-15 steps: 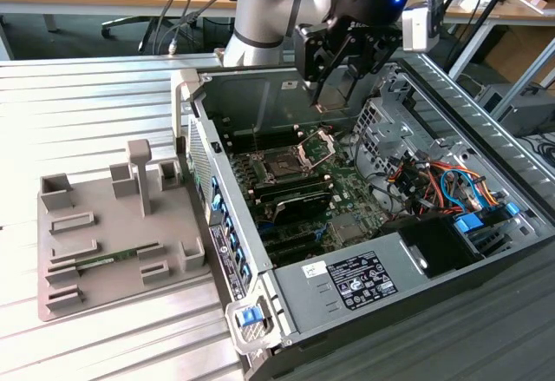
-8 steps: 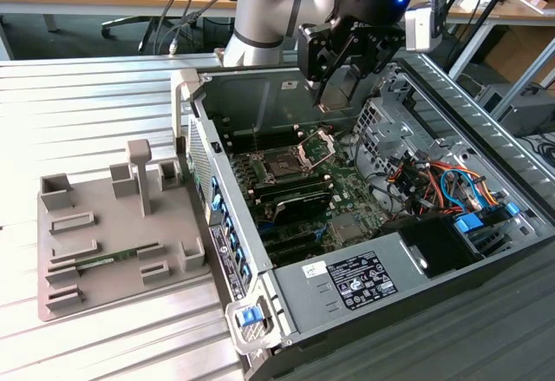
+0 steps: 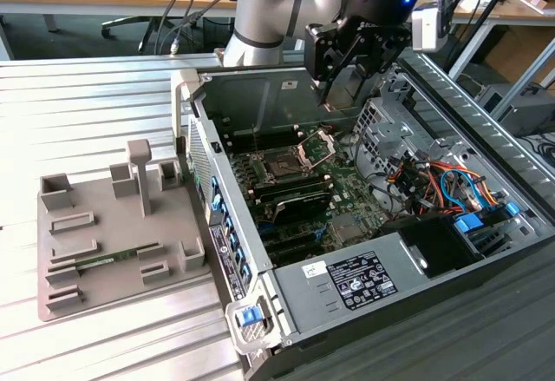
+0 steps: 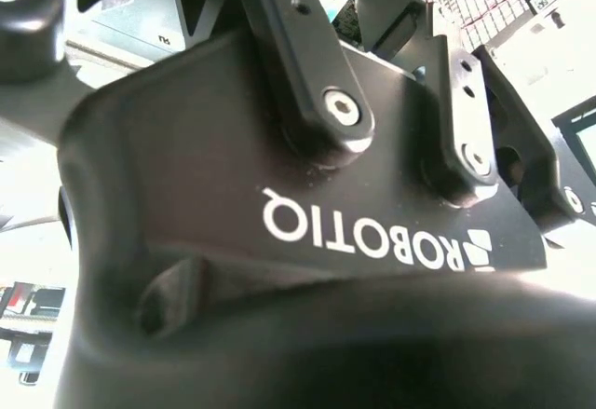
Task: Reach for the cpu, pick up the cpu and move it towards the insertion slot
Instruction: 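Pick up the cpu and move it towards the insertion slot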
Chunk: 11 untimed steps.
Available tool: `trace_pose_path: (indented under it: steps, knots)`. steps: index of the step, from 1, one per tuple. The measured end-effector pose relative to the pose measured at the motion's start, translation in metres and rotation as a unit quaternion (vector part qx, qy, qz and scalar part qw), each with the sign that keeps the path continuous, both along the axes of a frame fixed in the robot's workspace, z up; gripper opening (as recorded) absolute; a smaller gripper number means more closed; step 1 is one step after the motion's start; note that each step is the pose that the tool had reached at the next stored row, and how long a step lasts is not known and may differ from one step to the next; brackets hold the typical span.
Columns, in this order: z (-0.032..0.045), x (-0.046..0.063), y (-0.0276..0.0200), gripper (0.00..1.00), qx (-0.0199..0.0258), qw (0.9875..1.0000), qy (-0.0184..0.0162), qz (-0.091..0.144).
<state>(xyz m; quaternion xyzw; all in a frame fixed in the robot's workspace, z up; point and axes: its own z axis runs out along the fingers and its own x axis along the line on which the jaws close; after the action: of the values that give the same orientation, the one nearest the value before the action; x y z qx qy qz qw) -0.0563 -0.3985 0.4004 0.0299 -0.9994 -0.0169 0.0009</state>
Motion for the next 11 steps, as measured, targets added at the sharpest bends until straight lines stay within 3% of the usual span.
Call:
trace_pose_path:
  steps: [11]
  knots:
    - [0.0,0.0066,0.0,0.55,0.0,1.0,0.0,0.0]
